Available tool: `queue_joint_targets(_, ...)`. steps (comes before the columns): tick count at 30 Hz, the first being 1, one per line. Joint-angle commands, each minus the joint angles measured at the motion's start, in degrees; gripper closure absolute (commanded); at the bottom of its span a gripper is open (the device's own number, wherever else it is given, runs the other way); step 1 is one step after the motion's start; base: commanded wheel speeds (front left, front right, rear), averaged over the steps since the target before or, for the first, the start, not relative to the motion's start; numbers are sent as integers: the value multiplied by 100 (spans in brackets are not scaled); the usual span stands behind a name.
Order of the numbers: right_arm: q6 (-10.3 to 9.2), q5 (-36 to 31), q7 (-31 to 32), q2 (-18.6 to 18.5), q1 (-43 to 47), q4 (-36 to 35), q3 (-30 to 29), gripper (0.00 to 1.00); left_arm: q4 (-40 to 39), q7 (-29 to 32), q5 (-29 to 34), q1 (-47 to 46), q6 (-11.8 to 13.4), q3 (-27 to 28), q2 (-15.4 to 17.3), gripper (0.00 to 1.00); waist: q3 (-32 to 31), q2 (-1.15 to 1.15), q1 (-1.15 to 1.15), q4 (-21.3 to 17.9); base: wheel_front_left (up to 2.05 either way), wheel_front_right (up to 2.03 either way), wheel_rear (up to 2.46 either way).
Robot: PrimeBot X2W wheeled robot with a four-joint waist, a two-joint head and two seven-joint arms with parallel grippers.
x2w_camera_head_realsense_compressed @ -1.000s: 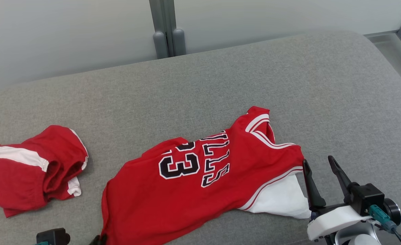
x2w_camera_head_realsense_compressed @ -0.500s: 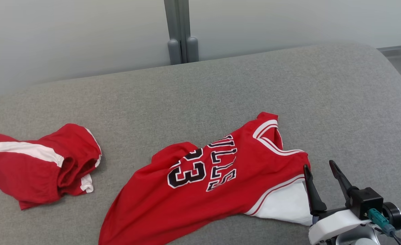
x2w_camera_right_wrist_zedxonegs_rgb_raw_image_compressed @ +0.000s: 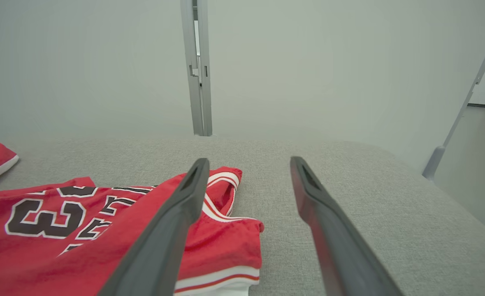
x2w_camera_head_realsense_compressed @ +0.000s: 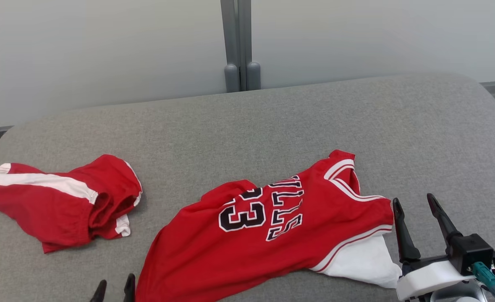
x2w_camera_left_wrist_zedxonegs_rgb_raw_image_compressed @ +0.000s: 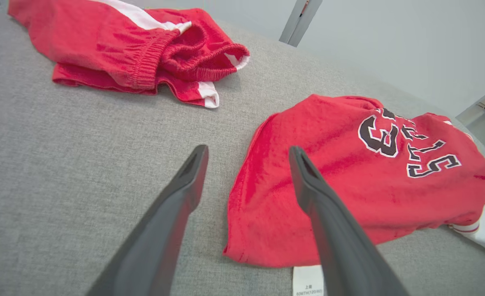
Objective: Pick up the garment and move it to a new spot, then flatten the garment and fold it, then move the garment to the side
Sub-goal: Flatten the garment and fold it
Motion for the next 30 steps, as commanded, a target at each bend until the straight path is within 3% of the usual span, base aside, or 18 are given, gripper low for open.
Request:
queue_joint_targets(1,-8,-46,-18,-41,104,-91,-28,0,-168,-51,353,67,16,226,-61,0,-69,0,0,79,0,0,0)
queue_joint_targets(4,-8,-102,-17,-76,232,-190,-55,0,-502,-39,1092,257,-24,759,-386,0,-101,0,0,154,0,0,0)
queue_joint_targets(9,-8,-156,-18,-117,384,-309,18,0,-798,-33,2317,439,-307,1468,-898,0,-134,0,0,320,0,0,0)
queue_joint_targets(15,-8,-157,-18,-103,298,-118,187,0,-787,-35,3103,396,-670,1981,-1233,0,-139,0,0,447,0,0,0)
queue_joint_targets(21,-8,-120,-18,-48,171,116,331,0,-801,-36,3305,237,-775,2011,-1353,0,-136,0,0,452,0,0,0)
queue_joint_targets(30,-8,-59,-18,-8,203,271,366,0,-797,-35,3042,150,-772,1587,-1144,0,-125,0,0,338,0,0,0)
